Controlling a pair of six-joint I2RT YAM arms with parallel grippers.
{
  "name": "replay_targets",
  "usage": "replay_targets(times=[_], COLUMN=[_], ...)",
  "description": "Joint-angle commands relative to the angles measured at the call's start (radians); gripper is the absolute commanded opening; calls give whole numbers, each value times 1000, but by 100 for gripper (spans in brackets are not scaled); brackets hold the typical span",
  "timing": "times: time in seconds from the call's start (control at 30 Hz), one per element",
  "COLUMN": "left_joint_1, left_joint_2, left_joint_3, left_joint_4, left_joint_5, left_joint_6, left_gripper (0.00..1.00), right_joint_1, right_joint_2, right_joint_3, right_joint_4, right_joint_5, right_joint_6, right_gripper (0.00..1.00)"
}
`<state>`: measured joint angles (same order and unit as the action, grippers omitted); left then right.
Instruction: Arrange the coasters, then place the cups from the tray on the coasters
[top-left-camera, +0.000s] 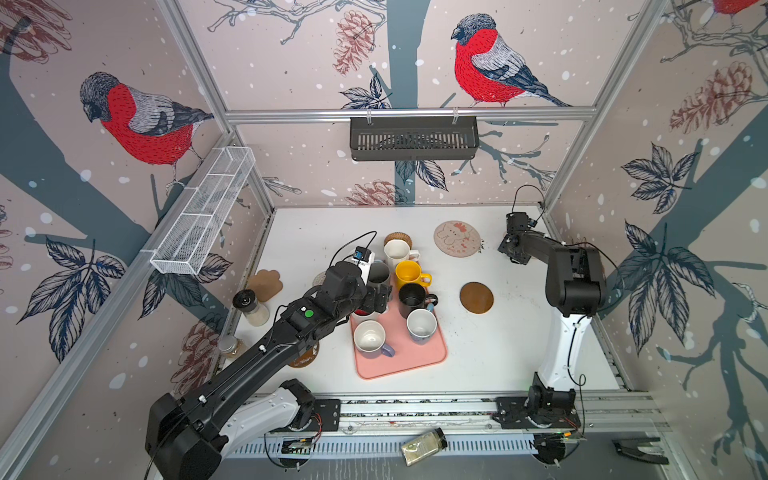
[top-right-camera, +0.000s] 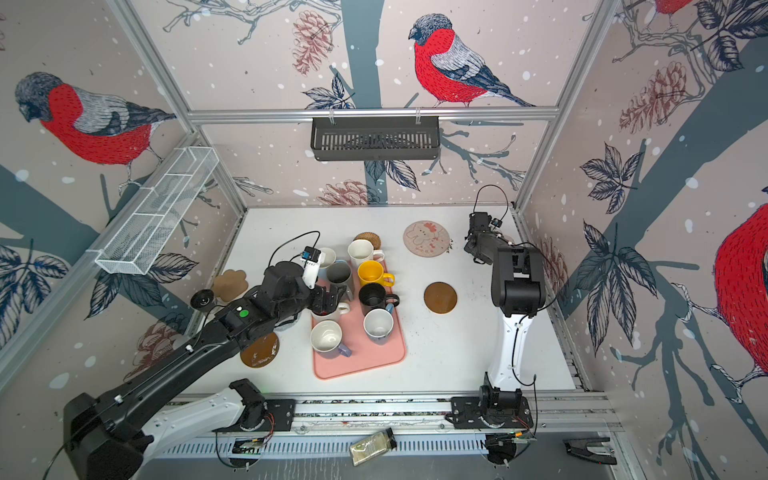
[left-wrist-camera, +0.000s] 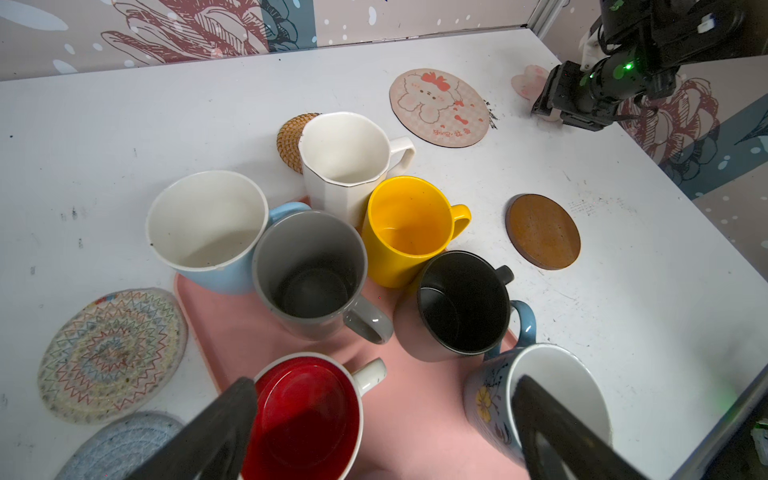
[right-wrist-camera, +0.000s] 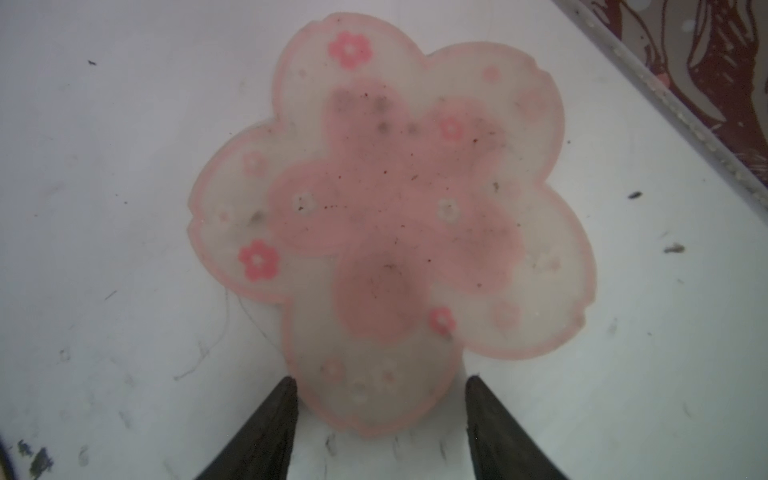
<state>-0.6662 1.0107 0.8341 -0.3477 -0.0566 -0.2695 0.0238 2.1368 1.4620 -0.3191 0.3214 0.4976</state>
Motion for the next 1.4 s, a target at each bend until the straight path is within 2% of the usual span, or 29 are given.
replay_targets(times=[0.0,0.2,0.37,0.53,0.7,0.93,1.37], left_joint_1=[-1,-1,-1,-3,-7,-10,-12], left_joint_2=[9,15,23,26,10,-4,4], left_joint_3=[4,6,21,53,43,16,20], left_joint_4=[8,8,-3,-32,-45,-49,-44], left_joint_5=[-23,-35,-56,-72,-95,-94,-107], left_joint_6=[5,2,-1,-3,-11,-26,-14], left_gripper=[96,96,96,97,97,97,97], right_joint_1=[13,92,223,368,535,657,615], right_joint_2=[-60,-276,-490,-700,-822,-851,-632], right_joint_3=[-8,-59,-231,-433,-589,-729,-697], right_joint_4=[-202,-254,-270,-282,-288,-200,-85], right_joint_5=[-38,-40,-19,3,25,5,-45], right_joint_6=[-27,-28,-13,78,231,343,351], right_gripper=[70,83,94,95,95,100,100])
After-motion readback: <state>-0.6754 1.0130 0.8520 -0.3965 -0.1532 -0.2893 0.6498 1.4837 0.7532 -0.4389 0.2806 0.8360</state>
